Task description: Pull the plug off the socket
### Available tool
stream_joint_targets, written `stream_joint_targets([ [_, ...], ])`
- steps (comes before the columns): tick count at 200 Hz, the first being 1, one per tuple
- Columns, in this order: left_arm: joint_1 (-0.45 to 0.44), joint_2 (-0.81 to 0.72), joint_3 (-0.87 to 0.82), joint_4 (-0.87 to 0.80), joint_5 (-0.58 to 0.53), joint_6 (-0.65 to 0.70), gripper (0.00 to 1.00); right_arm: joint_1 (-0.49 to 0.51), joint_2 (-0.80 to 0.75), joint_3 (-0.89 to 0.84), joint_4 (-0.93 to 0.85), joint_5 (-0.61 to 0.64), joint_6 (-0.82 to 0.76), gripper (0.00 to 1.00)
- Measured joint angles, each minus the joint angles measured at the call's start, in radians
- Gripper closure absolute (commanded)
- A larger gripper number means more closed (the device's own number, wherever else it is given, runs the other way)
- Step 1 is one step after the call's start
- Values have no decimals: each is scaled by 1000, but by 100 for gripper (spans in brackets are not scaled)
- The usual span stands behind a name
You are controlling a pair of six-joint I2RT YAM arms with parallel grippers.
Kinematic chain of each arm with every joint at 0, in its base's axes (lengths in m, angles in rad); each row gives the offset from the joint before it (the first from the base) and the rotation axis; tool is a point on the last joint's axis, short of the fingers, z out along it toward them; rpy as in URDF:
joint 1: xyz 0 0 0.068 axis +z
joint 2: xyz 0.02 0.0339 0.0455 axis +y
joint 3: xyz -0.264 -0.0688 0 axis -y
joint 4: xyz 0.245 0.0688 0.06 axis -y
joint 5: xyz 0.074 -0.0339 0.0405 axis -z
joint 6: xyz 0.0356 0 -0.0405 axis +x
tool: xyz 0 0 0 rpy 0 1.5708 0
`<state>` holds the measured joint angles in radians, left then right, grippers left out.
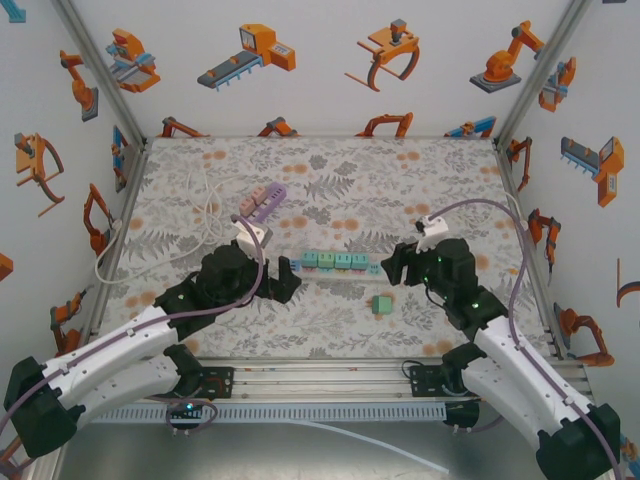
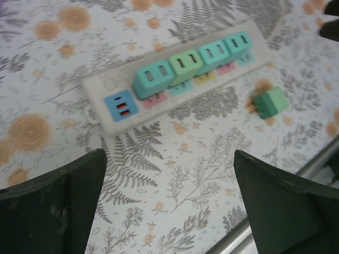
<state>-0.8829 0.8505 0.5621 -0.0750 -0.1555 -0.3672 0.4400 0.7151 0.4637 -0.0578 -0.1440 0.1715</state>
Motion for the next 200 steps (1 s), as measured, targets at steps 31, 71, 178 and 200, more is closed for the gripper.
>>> stream_joint_targets([
  [31, 11, 36, 0, 6, -132, -47, 3, 0, 69, 27, 65, -122, -397, 42],
  [71, 98, 148, 0, 18, -169, -98, 3, 0, 245, 165, -37, -283, -809, 41],
  [178, 184, 556, 145, 72, -113, -122, 10, 3, 669, 371, -195, -464, -1123, 44],
  [200, 190, 618, 165, 80, -98, -121, 13, 6, 713, 388, -201, -474, -1135, 48],
])
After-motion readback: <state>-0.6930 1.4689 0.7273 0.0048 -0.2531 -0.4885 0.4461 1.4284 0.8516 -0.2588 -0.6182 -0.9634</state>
